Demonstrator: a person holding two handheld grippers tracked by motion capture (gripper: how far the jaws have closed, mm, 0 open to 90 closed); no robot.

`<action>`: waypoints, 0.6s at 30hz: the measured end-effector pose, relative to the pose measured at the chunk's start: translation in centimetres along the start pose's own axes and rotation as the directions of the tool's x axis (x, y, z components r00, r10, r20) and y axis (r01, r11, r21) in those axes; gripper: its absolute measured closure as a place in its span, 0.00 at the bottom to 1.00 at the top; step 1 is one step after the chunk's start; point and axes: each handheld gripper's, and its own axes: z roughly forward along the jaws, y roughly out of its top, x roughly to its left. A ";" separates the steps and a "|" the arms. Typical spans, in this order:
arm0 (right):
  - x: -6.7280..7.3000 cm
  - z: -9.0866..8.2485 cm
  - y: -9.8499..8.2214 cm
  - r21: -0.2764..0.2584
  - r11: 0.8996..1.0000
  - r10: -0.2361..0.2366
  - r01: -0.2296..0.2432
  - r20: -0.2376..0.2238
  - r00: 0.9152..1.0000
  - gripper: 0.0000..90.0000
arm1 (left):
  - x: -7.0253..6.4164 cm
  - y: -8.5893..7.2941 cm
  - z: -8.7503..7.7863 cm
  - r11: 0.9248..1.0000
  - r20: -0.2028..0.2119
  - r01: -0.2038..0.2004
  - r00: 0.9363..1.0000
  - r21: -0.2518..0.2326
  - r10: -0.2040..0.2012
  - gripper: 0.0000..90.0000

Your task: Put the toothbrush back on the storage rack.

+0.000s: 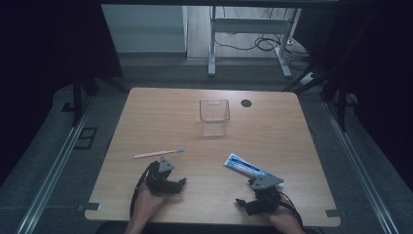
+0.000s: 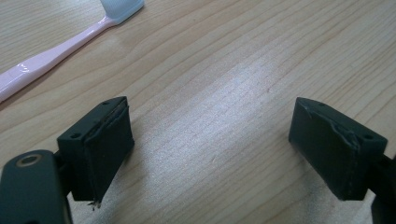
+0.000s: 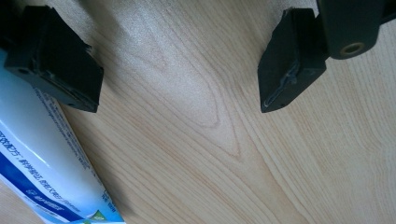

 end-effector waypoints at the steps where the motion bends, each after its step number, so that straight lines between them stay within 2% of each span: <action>1: 0.0 0.0 0.0 0.000 1.000 0.000 0.000 0.000 1.000 0.16 | 0.0 0.0 0.0 1.000 -0.001 0.001 1.000 -0.001 -0.001 0.15; 6: 0.0 0.0 0.0 0.000 1.000 -0.001 0.001 0.000 1.000 0.16 | 0.0 0.0 -0.1 1.000 0.000 0.001 1.000 -0.005 -0.001 0.18; 10: 0.0 0.0 0.0 0.001 1.000 0.000 0.000 -0.001 1.000 0.16 | 0.1 0.1 -0.3 1.000 -0.003 -0.001 1.000 -0.001 0.001 0.28; 18: 0.0 0.0 0.0 0.001 1.000 0.000 0.000 -0.001 1.000 0.16 | 0.2 0.6 -0.8 1.000 0.022 -0.017 1.000 0.002 0.017 0.46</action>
